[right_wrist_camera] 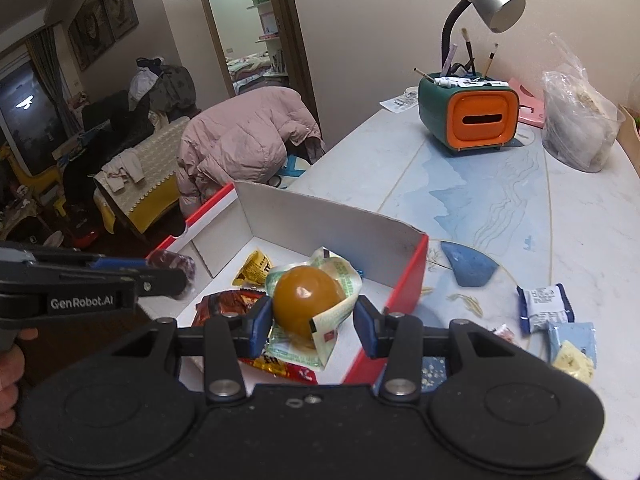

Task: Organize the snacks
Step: 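Carry the chocolate and the orange-ball packet over into the box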

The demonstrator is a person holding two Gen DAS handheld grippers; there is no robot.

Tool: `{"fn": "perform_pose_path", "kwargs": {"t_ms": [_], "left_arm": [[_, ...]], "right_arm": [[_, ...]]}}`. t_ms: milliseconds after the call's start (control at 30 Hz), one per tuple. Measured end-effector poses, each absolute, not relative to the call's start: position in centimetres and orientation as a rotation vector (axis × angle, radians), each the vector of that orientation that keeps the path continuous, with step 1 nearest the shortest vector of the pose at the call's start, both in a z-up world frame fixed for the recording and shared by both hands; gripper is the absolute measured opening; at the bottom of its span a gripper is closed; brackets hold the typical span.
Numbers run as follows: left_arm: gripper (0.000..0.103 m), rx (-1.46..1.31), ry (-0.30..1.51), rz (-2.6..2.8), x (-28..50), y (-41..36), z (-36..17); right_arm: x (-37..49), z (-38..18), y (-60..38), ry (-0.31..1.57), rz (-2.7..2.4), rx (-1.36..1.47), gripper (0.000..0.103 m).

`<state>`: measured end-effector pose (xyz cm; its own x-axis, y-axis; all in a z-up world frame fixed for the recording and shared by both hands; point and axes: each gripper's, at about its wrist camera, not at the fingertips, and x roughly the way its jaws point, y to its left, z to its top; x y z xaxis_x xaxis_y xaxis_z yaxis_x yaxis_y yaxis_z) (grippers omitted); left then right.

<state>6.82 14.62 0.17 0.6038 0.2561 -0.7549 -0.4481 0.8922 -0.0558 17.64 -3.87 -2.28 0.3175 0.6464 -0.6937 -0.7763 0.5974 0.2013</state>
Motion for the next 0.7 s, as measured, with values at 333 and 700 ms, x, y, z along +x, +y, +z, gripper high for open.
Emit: {"fn": "perform_pose_path", "kwargs": {"t_ms": [333, 700], "left_arm": [[0.028, -0.194, 0.885, 0.437, 9.3, 18.6, -2.3], [0.028, -0.176, 0.969, 0.411, 12.6, 21.1, -5.7]], "right_arm": [[18.6, -4.7, 0.4, 0.852, 0.875, -0.232, 0.043], [20.3, -7.3, 3.8, 0.886, 0.816, -0.296, 0.043]]}}
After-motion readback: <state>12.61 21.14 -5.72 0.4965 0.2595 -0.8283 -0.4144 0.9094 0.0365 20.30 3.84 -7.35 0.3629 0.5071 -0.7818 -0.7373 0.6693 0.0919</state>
